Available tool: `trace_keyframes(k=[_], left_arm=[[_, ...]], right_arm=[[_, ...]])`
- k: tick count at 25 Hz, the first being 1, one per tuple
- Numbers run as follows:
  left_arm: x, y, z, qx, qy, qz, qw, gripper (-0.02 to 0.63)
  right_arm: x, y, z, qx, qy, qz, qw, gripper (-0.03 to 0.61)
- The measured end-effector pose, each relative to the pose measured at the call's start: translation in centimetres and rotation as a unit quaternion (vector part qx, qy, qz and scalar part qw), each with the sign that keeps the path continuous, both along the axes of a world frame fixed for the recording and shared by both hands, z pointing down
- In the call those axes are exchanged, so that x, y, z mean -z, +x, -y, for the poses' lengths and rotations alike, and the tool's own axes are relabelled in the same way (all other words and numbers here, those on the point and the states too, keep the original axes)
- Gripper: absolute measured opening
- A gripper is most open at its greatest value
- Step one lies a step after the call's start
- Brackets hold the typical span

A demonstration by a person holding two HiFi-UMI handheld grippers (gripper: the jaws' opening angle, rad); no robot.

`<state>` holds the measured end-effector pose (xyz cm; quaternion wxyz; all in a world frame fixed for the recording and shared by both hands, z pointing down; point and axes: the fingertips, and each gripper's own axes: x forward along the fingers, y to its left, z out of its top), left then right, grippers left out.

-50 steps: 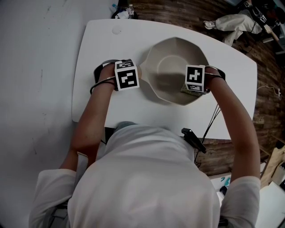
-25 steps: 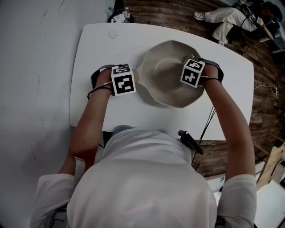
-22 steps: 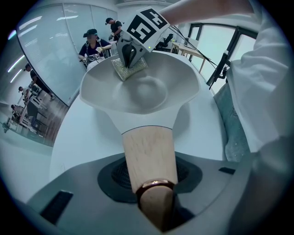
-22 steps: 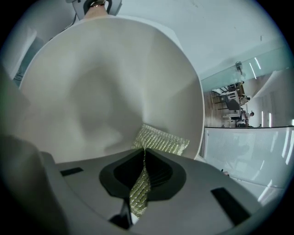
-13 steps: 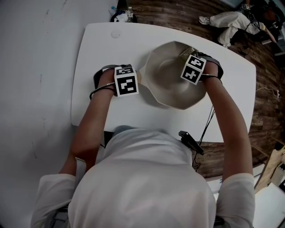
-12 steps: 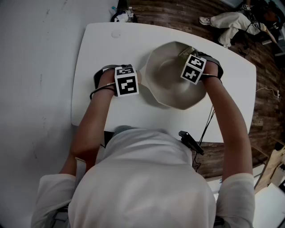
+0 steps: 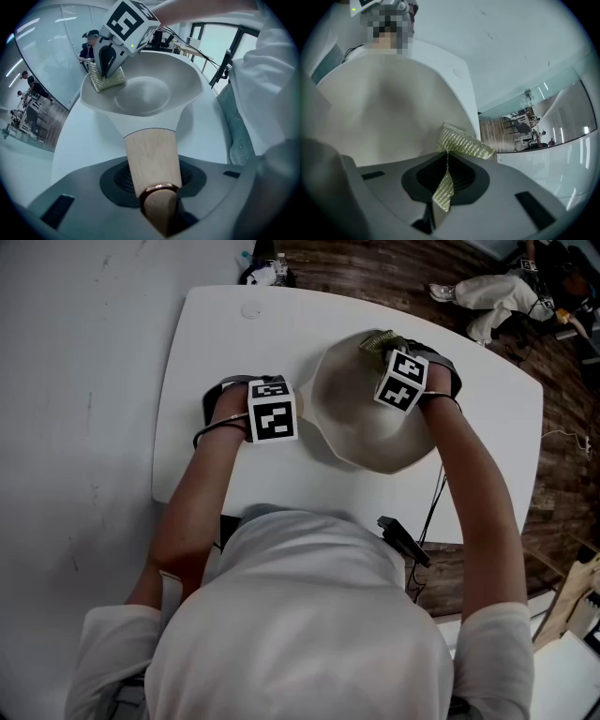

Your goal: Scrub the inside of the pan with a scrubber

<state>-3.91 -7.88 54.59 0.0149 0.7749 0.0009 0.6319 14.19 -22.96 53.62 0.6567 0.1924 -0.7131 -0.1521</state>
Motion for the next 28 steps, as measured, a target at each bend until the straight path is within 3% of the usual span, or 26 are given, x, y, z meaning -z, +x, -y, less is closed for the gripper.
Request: trace_keyframes(k=[12,28], left_arm=[[0.0,0.0,-0.2,-0.003,-0.001,-0.001,1.0000,0.163],[0.1,0.1,-0.1,0.008,0.000,0.005,1.0000,0.164]], right_arm=[[-0.2,-5.7,-1.1,0.045,-0.013,0.050,0.998,0.026],[-0.7,-10.8,-7.4,0.078,-0.133,0.132,0.979,0.026]])
